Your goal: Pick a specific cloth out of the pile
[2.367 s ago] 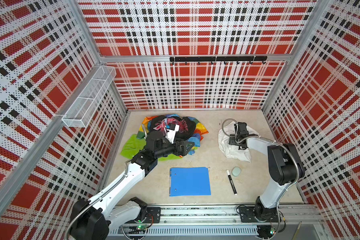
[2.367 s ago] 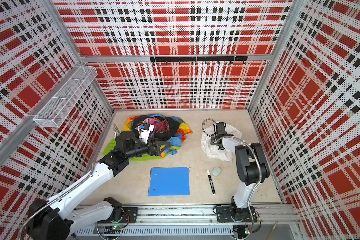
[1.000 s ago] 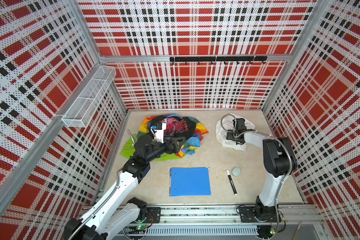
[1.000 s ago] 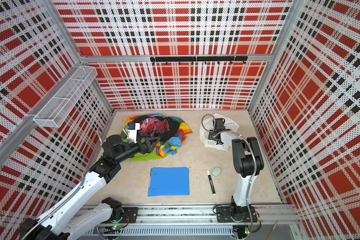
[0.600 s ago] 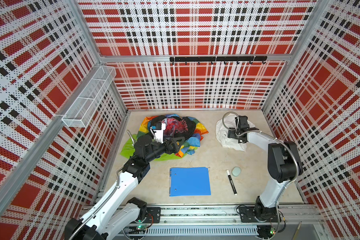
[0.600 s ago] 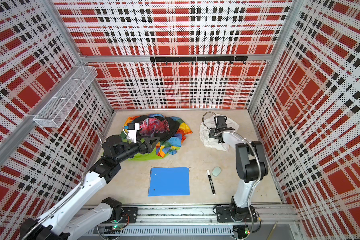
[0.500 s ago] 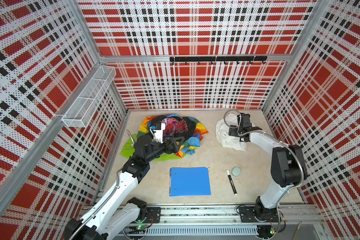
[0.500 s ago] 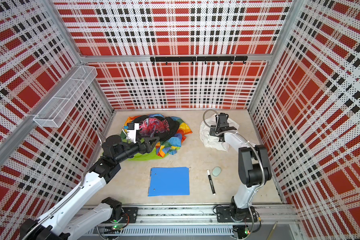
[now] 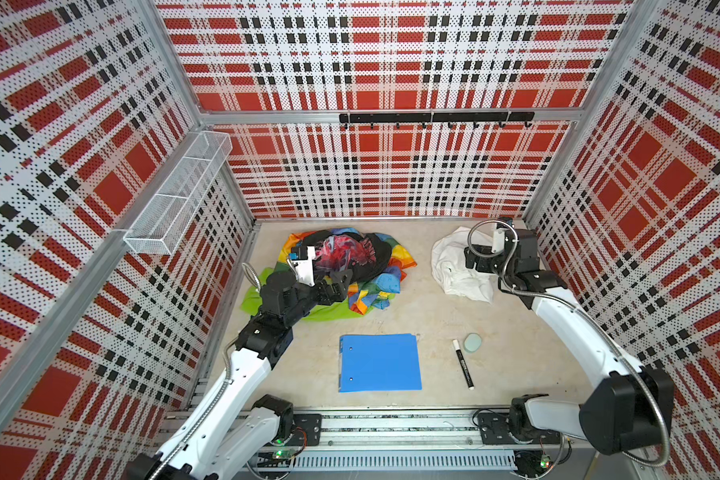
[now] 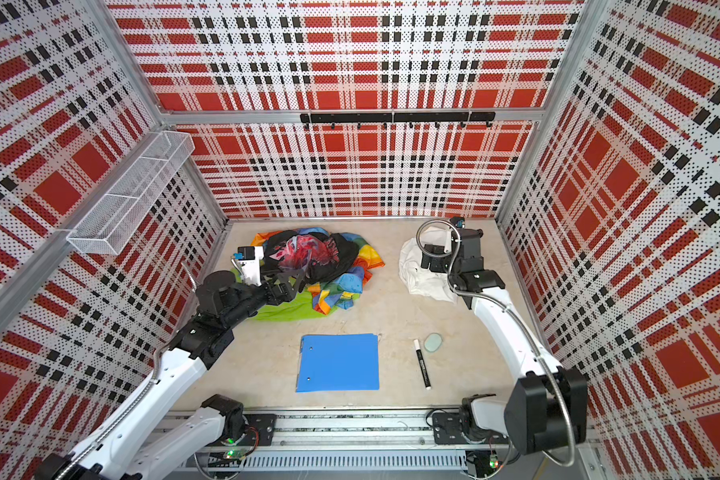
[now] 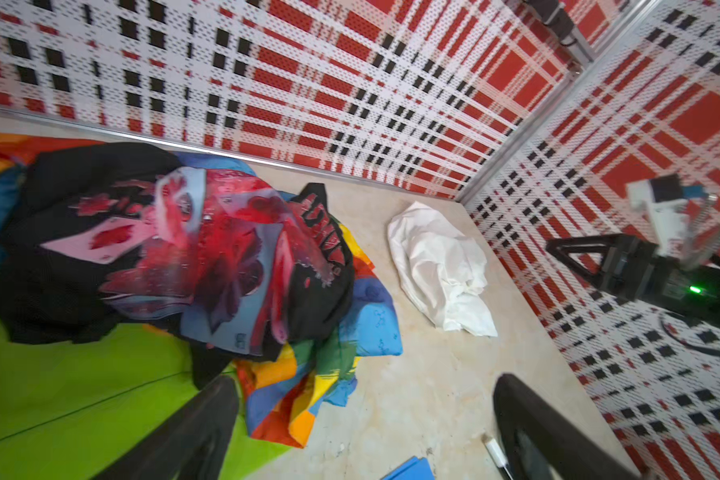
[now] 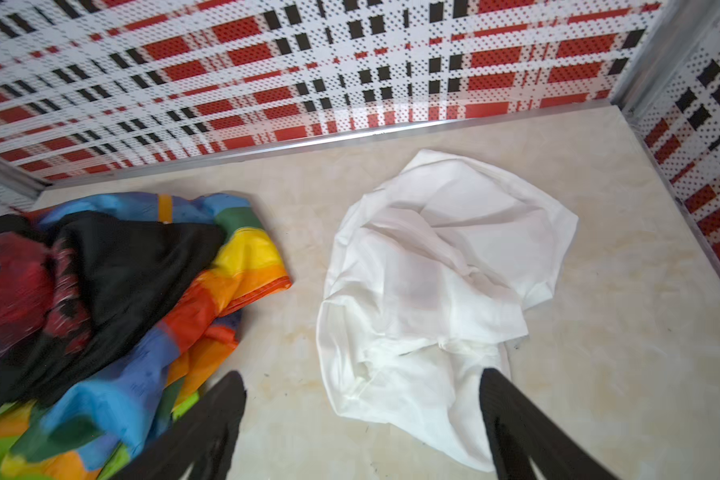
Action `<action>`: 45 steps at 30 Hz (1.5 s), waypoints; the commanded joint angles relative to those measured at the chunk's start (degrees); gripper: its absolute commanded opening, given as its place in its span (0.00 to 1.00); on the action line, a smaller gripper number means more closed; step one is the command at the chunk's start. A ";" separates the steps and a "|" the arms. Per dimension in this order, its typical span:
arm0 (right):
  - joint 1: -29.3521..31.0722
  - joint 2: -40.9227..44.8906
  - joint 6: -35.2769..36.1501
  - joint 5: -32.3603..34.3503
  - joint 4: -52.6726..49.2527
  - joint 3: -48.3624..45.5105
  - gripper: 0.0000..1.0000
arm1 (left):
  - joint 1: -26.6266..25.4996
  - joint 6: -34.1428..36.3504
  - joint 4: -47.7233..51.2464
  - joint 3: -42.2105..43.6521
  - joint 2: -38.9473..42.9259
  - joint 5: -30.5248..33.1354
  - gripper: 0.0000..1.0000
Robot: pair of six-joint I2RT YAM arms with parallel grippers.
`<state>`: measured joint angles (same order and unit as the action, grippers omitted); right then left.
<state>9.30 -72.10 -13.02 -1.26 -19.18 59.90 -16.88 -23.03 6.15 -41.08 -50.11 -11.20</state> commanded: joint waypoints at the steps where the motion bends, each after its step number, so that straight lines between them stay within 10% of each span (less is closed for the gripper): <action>1: 0.19 4.64 0.62 -6.31 1.16 -2.78 0.97 | 2.24 3.17 0.82 0.50 1.43 7.90 0.99; 15: 0.19 13.16 0.90 -8.51 2.04 -9.28 1.00 | 11.49 12.96 -23.33 19.23 0.64 23.16 0.99; 26: 0.17 15.82 0.60 -18.40 2.51 -11.14 1.00 | 14.11 16.66 -49.20 26.10 -15.40 22.55 0.99; 45: 0.02 10.93 -7.21 -5.46 4.07 -11.39 0.99 | 16.86 21.82 -81.17 28.10 -40.43 17.36 0.99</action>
<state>9.34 -60.84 -18.92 -9.02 -18.98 48.62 -0.67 -2.11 -66.98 -13.91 -89.45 7.77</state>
